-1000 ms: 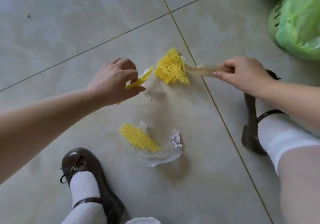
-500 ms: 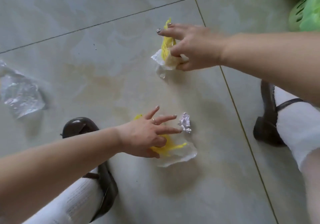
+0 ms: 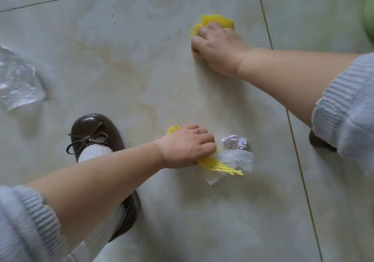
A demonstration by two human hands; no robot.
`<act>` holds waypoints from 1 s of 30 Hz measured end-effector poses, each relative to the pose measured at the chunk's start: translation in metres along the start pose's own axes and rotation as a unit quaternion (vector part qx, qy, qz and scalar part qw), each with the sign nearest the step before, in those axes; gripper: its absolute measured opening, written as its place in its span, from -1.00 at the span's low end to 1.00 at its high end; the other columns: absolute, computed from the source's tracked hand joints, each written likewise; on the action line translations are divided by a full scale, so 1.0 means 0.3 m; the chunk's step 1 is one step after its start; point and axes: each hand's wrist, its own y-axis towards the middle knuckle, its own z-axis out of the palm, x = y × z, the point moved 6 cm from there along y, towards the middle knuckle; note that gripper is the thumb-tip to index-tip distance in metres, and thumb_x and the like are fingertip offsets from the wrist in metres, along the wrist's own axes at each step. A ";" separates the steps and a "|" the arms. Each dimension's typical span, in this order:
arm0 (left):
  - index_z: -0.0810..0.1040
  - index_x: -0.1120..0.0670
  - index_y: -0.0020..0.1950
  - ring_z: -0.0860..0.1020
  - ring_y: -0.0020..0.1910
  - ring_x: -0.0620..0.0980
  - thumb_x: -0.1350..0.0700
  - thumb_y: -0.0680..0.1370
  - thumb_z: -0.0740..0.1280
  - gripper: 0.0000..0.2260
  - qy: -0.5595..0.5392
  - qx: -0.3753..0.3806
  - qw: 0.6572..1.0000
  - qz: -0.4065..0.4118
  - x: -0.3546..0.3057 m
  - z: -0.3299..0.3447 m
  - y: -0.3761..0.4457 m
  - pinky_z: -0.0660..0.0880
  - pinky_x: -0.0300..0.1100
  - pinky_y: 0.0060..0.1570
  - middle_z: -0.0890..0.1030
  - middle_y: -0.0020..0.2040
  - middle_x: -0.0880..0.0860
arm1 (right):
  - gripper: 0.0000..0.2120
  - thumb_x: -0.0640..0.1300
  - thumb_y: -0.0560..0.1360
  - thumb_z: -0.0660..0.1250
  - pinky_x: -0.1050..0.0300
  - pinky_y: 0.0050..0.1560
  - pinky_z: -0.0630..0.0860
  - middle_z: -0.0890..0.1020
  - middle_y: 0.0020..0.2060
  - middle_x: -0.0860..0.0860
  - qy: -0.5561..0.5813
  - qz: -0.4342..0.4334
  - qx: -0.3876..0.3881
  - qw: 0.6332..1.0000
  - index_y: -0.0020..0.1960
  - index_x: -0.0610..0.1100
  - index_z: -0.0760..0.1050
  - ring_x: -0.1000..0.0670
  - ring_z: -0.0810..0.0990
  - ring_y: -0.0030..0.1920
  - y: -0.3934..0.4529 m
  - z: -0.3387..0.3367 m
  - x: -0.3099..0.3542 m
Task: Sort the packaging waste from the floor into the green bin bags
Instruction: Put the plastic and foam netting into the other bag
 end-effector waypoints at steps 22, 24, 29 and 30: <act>0.39 0.05 0.14 0.54 -0.08 0.19 0.09 0.49 0.26 -0.76 0.068 0.230 0.948 -0.208 0.144 -0.272 -0.004 0.32 -0.11 -0.28 0.44 0.13 0.04 | -0.71 -0.30 0.41 0.28 0.23 0.05 0.29 0.39 0.15 -0.21 0.249 0.140 -0.014 0.958 0.13 -0.21 0.41 -0.18 0.44 0.12 -0.011 -0.073 0.007; 0.36 0.02 0.15 0.53 -0.07 0.15 0.06 0.49 0.24 -0.76 0.114 0.240 0.934 -0.240 0.192 -0.416 -0.156 0.30 -0.12 -0.29 0.44 0.11 0.01 | -0.71 -0.28 0.42 0.32 0.31 -0.07 0.23 0.39 0.15 -0.18 0.283 0.130 -0.028 0.950 0.12 -0.20 0.39 -0.14 0.44 0.09 0.006 -0.131 0.074; 0.38 0.00 0.17 0.56 -0.07 0.16 0.04 0.44 0.31 -0.68 0.125 0.168 0.885 -0.416 0.273 -0.796 -0.627 0.30 -0.16 -0.29 0.50 0.09 -0.01 | -0.56 -0.29 0.38 0.39 0.32 -0.12 0.20 0.35 0.19 -0.09 0.372 0.073 -0.048 0.924 0.20 -0.13 0.34 -0.07 0.42 0.08 0.071 -0.290 0.335; 0.42 0.01 0.11 0.56 -0.06 0.16 0.04 0.42 0.33 -0.72 0.121 0.149 0.874 -0.447 0.282 -0.846 -0.717 0.31 -0.17 -0.28 0.52 0.07 -0.01 | -0.50 -0.30 0.39 0.38 0.34 -0.12 0.20 0.33 0.22 -0.07 0.382 0.056 -0.036 0.922 0.26 -0.09 0.32 -0.02 0.40 0.08 0.086 -0.314 0.396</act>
